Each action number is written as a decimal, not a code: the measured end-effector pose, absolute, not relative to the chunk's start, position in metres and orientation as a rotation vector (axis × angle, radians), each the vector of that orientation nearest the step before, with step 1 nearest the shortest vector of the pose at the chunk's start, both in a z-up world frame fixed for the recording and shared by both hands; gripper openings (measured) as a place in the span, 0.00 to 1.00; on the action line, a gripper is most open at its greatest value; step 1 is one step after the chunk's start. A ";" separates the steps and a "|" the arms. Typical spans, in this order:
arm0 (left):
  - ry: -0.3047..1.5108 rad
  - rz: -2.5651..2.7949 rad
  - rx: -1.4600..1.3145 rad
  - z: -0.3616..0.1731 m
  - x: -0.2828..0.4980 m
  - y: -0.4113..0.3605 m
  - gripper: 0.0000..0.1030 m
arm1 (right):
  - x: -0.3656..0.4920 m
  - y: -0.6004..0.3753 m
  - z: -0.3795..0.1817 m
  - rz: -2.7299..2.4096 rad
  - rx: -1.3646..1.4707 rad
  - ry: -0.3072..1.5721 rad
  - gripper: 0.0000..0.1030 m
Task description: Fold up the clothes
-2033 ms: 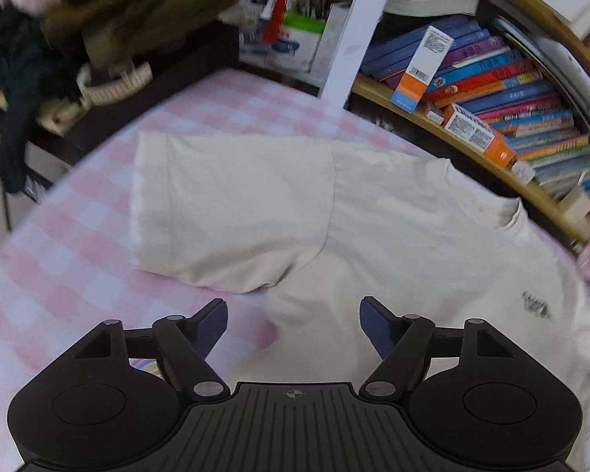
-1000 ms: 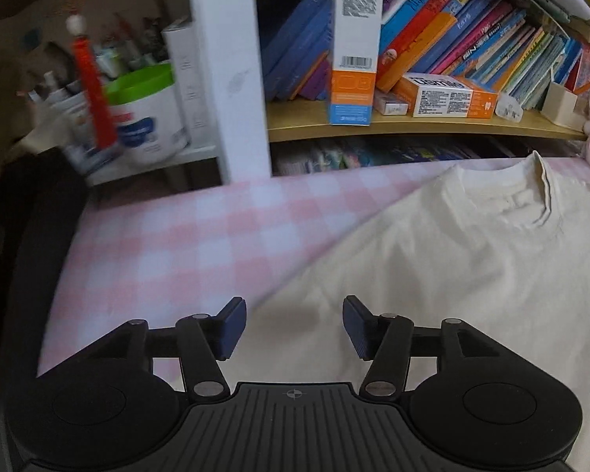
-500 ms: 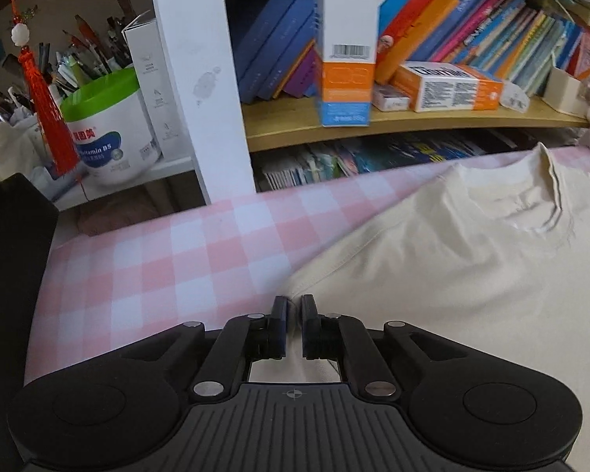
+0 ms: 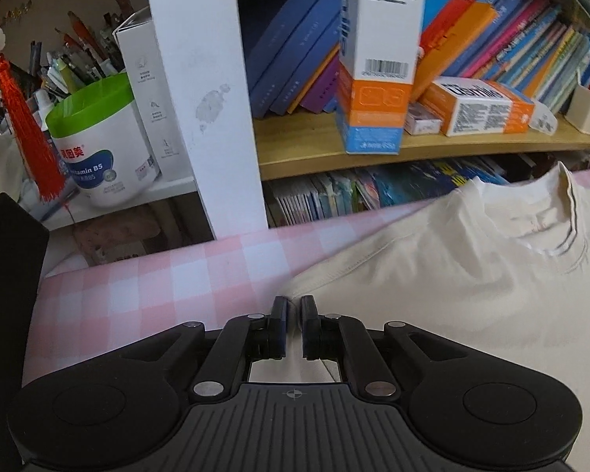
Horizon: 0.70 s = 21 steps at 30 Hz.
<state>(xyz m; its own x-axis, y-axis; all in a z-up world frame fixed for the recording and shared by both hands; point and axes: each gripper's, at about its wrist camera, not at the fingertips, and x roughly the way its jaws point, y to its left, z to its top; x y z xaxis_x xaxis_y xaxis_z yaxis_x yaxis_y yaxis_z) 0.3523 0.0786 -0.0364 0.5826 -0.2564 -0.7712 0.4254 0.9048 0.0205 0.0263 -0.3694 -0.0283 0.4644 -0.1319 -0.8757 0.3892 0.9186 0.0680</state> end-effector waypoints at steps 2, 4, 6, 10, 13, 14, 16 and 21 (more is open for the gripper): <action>0.862 -0.398 0.209 -0.037 0.354 0.079 0.07 | 0.031 -0.369 -0.028 -0.320 0.278 1.038 0.07; 0.858 -0.396 0.218 -0.037 0.353 0.078 0.08 | 0.036 -0.370 -0.028 -0.322 0.277 1.038 0.06; 0.856 -0.389 0.219 -0.037 0.352 0.077 0.08 | 0.041 -0.373 -0.029 -0.324 0.279 1.035 0.06; 0.858 -0.377 0.240 -0.034 0.347 0.073 0.11 | 0.044 -0.377 -0.029 -0.329 0.286 1.031 0.06; 0.846 -0.377 0.269 -0.026 0.335 0.070 0.11 | 0.044 -0.378 -0.029 -0.310 0.283 1.037 0.06; 0.830 -0.384 0.274 -0.021 0.326 0.071 0.11 | 0.043 -0.378 -0.028 -0.293 0.281 1.044 0.07; 0.809 -0.395 0.261 -0.007 0.304 0.077 0.12 | 0.040 -0.378 -0.027 -0.261 0.279 1.056 0.10; 0.799 -0.334 0.149 0.019 0.225 0.112 0.36 | 0.012 -0.368 -0.021 -0.199 0.249 1.046 0.20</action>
<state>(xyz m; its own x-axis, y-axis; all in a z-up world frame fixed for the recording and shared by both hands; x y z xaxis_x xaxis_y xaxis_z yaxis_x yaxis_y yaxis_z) 0.2254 0.1123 0.0188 0.6483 -0.2369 -0.7236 0.3485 0.9373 0.0053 0.0121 -0.3681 -0.0207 0.4875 -0.0443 -0.8720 0.2795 0.9541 0.1078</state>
